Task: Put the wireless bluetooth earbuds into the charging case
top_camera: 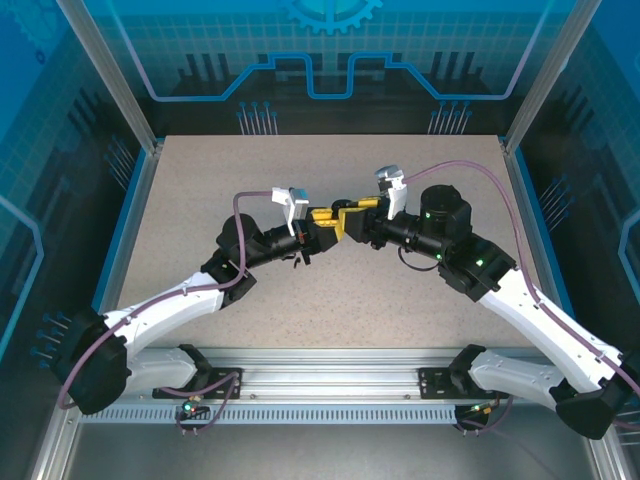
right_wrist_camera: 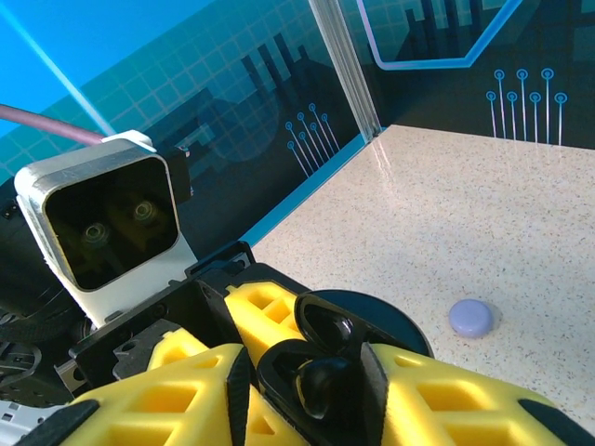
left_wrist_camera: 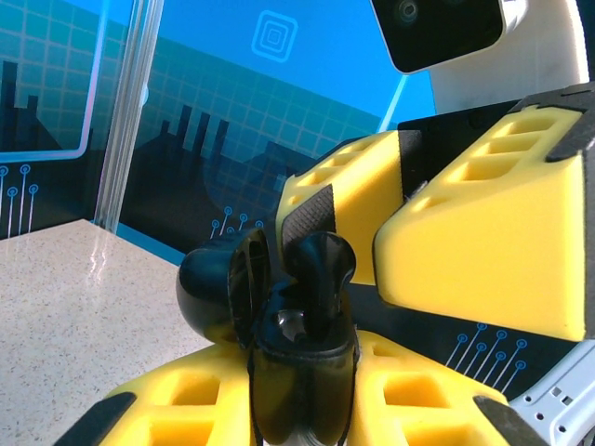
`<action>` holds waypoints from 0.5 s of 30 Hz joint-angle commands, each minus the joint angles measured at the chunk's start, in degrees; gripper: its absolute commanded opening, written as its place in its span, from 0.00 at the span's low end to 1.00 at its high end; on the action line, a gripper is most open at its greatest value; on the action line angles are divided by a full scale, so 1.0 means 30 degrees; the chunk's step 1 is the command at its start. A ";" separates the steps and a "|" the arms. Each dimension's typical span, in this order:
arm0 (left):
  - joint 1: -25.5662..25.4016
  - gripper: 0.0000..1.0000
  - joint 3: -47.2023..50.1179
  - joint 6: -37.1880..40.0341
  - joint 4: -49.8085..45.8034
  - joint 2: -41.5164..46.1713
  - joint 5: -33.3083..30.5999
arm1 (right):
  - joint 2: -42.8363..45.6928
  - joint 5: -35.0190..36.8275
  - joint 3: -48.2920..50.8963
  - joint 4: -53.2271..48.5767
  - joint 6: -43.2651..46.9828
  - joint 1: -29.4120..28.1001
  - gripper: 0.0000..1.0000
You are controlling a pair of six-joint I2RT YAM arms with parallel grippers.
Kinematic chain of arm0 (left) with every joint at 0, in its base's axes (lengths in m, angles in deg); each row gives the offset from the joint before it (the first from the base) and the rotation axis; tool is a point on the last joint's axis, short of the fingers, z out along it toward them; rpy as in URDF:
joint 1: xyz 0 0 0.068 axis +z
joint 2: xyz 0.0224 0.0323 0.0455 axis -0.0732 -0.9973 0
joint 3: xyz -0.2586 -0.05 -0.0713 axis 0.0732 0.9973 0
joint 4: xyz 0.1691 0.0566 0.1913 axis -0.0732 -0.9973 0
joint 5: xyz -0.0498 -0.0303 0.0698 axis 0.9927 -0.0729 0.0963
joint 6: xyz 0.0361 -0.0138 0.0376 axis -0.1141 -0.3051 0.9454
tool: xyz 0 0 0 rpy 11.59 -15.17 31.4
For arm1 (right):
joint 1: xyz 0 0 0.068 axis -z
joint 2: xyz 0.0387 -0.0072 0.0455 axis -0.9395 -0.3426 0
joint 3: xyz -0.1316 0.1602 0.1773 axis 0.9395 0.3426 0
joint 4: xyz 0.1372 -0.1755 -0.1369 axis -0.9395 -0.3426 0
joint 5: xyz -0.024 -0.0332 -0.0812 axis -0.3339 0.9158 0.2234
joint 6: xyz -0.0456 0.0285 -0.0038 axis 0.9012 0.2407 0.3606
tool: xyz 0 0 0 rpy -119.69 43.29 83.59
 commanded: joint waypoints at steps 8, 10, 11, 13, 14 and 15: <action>-0.0121 0.08 -0.1025 0.0959 -0.0646 -0.0314 0.0628 | 0.0069 -0.0161 -0.1120 -0.0875 0.0502 -0.0329 0.48; -0.0113 0.08 -0.1112 0.0989 -0.0748 -0.0476 0.0769 | 0.0112 -0.0078 -0.1213 -0.1038 0.0550 -0.0320 0.49; -0.0115 0.08 -0.1127 0.0988 -0.0842 -0.0556 0.0820 | 0.0126 -0.0020 -0.1285 -0.1166 0.0580 -0.0338 0.50; -0.0127 0.08 -0.1182 0.1032 -0.0911 -0.0689 0.0888 | 0.0183 0.0029 -0.1375 -0.1333 0.0639 -0.0345 0.51; -0.0138 0.07 -0.1193 0.1087 -0.0940 -0.0725 0.0913 | 0.0255 0.0105 -0.1397 -0.1411 0.0706 -0.0331 0.52; -0.0127 0.06 -0.1218 0.1163 -0.1050 -0.0731 0.0914 | 0.0304 0.0174 -0.1442 -0.1495 0.0770 -0.0326 0.52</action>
